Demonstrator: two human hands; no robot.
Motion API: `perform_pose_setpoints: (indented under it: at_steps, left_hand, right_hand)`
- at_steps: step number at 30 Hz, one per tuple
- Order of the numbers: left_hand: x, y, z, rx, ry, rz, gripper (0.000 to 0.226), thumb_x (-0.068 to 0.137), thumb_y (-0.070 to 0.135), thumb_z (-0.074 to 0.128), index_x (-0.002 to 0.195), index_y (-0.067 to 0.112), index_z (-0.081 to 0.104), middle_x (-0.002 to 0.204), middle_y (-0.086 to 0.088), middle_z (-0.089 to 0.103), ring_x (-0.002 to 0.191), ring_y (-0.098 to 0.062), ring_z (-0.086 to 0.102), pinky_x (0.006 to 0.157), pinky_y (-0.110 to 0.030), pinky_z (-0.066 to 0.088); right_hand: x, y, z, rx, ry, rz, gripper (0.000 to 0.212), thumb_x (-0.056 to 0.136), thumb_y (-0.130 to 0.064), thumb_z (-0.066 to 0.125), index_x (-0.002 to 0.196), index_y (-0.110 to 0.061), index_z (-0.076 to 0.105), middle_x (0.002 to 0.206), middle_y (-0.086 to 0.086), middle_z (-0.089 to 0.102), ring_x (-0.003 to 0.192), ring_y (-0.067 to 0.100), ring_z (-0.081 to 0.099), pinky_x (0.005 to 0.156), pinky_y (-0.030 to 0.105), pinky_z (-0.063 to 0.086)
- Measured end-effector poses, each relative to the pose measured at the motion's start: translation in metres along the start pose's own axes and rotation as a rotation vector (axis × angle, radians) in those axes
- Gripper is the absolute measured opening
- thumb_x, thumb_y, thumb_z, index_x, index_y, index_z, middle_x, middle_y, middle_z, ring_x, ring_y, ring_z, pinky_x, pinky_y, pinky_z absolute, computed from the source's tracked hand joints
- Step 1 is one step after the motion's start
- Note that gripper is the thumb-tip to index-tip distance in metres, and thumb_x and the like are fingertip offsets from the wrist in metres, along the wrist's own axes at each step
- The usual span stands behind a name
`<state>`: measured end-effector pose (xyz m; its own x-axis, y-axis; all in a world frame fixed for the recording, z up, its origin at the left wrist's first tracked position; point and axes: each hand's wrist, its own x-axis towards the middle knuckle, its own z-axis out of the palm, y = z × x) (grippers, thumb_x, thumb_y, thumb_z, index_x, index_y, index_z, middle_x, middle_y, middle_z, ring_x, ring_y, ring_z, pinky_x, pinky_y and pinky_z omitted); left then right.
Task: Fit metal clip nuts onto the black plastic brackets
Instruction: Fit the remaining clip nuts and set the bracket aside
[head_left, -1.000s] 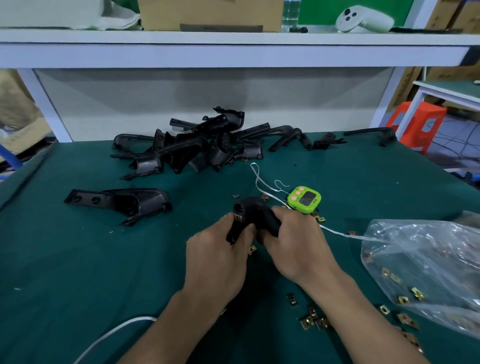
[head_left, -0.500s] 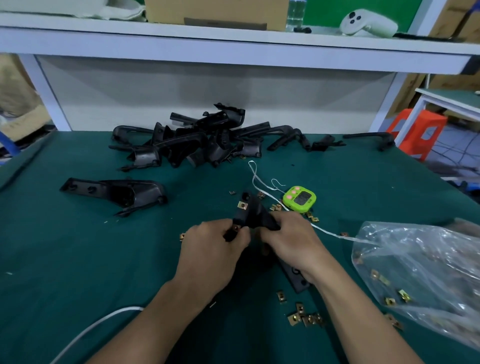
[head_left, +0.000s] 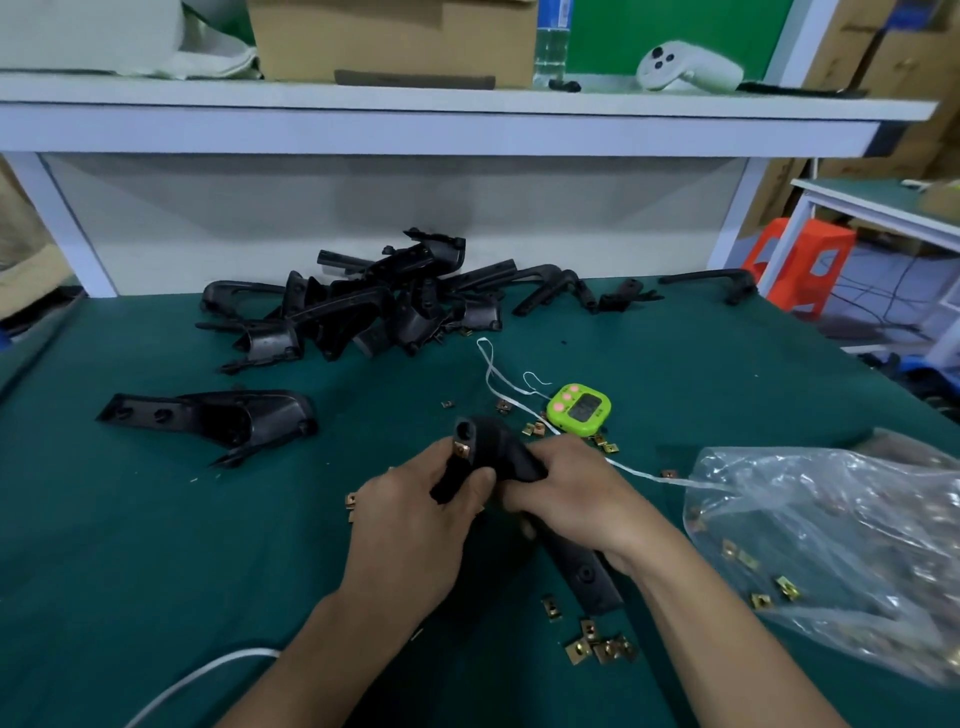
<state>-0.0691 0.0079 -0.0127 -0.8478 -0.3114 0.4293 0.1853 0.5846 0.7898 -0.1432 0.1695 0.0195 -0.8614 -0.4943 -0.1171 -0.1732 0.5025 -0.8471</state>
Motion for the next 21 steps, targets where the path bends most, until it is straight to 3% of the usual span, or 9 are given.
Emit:
perform_pose_setpoints:
  at_steps: [1,3,7,9,13,16,19,21]
  left_hand:
    - [0.001,0.001,0.0,-0.006,-0.011,0.013,0.017,0.086,0.05,0.065,0.099,0.039,0.068,0.076,0.014,0.071,0.072,-0.013,0.067,0.065,-0.033,0.056]
    - [0.003,0.008,0.0,-0.018,-0.035,0.044,0.021,0.088,0.049,0.063,0.099,0.034,0.07,0.076,0.013,0.072,0.07,-0.012,0.068,0.063,-0.034,0.056]
    - [0.009,0.023,-0.005,-0.004,-0.042,0.057,0.006,0.093,0.036,0.069,0.088,0.036,0.071,0.074,0.021,0.07,0.068,-0.002,0.065,0.058,-0.014,0.046]
    - [0.018,0.035,-0.005,-0.012,-0.043,0.034,0.017,0.092,0.034,0.07,0.076,0.038,0.067,0.068,0.02,0.068,0.062,-0.002,0.062,0.054,-0.013,0.042]
    - [0.043,0.075,0.008,-0.052,-0.024,-0.067,0.023,0.089,0.04,0.068,0.07,0.027,0.065,0.06,0.01,0.065,0.056,-0.008,0.059,0.05,-0.019,0.043]
    - [0.056,0.115,0.036,-0.285,-0.042,-0.223,0.031,0.089,0.035,0.07,0.066,0.017,0.062,0.048,0.006,0.056,0.042,-0.008,0.046,0.044,-0.021,0.036]
    - [0.05,0.161,0.079,-0.473,-0.203,-0.393,0.041,0.094,0.041,0.064,0.067,0.012,0.056,0.044,0.002,0.049,0.038,-0.013,0.041,0.047,-0.026,0.033]
    - [0.038,0.19,0.113,-0.539,-0.324,-0.482,0.041,0.1,0.041,0.057,0.068,0.015,0.051,0.043,0.0,0.048,0.033,-0.013,0.036,0.04,-0.023,0.029]
  right_hand:
    - [-0.002,-0.003,-0.002,0.058,-0.045,0.028,0.012,0.068,-0.032,0.067,0.067,-0.02,0.065,0.058,0.008,0.066,0.051,0.016,0.058,0.055,0.029,0.042]
    - [-0.007,-0.01,-0.007,0.153,-0.103,0.051,0.007,0.072,-0.026,0.067,0.065,-0.024,0.067,0.057,0.008,0.062,0.05,0.017,0.056,0.052,0.026,0.041]
    - [-0.024,-0.023,-0.022,0.327,-0.15,0.052,0.012,0.084,-0.024,0.069,0.074,-0.03,0.072,0.061,0.001,0.065,0.054,0.014,0.057,0.048,0.021,0.044]
    - [-0.038,-0.026,-0.033,0.413,-0.131,0.043,0.006,0.084,-0.028,0.07,0.082,-0.027,0.075,0.072,0.005,0.071,0.061,0.011,0.06,0.053,0.02,0.046]
    - [-0.075,-0.016,-0.058,0.54,-0.045,0.095,0.036,0.081,-0.017,0.067,0.116,-0.014,0.068,0.1,0.015,0.075,0.07,0.022,0.065,0.063,0.028,0.051]
    - [-0.113,-0.004,-0.079,0.561,0.116,0.103,0.027,0.094,-0.004,0.058,0.118,-0.013,0.063,0.097,0.015,0.076,0.066,0.024,0.068,0.058,0.026,0.054]
    - [-0.155,0.011,-0.107,0.652,0.436,0.103,0.017,0.099,-0.006,0.055,0.113,-0.009,0.065,0.087,0.019,0.075,0.056,0.022,0.065,0.05,0.026,0.051]
    - [-0.184,0.025,-0.123,0.733,0.638,0.117,0.015,0.1,-0.011,0.055,0.111,-0.008,0.065,0.084,0.022,0.074,0.052,0.023,0.063,0.047,0.026,0.048]
